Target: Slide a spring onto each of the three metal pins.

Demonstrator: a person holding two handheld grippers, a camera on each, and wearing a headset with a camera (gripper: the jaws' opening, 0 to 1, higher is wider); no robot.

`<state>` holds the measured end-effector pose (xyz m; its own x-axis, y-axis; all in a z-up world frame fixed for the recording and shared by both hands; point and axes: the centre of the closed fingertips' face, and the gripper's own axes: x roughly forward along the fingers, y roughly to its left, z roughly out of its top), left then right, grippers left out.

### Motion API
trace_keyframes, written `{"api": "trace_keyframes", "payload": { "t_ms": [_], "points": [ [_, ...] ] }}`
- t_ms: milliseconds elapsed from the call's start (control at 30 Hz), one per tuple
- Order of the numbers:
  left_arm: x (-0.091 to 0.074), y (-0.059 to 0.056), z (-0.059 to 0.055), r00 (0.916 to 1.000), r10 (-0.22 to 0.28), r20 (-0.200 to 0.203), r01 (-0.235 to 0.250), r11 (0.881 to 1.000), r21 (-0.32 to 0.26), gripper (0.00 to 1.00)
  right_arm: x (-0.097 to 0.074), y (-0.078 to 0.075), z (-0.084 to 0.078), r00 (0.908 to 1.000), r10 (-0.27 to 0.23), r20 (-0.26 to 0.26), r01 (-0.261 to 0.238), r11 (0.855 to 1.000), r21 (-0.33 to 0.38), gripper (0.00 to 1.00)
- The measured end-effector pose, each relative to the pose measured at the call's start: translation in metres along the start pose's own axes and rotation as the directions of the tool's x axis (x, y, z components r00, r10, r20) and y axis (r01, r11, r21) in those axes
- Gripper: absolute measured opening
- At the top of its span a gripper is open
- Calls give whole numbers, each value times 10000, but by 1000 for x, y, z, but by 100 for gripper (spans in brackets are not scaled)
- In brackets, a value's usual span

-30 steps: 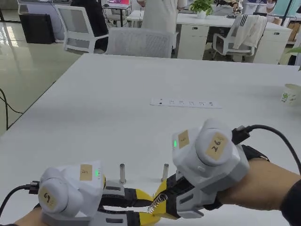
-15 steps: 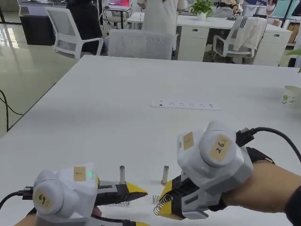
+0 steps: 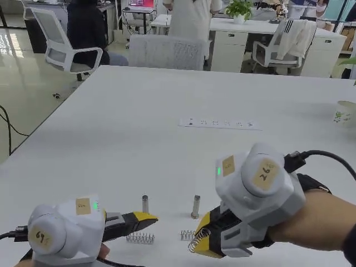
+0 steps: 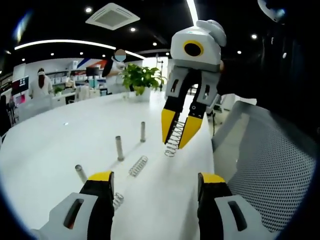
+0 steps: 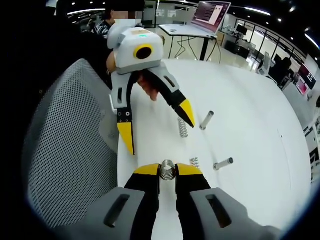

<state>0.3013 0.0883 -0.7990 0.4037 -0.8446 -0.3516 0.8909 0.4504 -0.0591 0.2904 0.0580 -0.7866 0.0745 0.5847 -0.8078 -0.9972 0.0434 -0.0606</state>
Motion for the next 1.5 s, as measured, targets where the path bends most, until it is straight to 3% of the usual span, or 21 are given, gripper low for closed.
{"api": "trace_keyframes", "payload": {
  "t_ms": [367,1033,1500],
  "points": [
    [-7,4,-5,9997,227,30,-227,9994,-250,69,-5,-7,-8,9999,-142,-86,143,9997,189,8],
    [-19,11,-9,9982,589,135,-582,9974,-417,69,-23,-29,-30,9977,-511,-445,539,9964,650,8],
    [-21,12,-9,9978,654,140,-648,9971,-407,68,-44,-54,-50,9917,-876,-939,963,9910,931,8]
  ]
}}
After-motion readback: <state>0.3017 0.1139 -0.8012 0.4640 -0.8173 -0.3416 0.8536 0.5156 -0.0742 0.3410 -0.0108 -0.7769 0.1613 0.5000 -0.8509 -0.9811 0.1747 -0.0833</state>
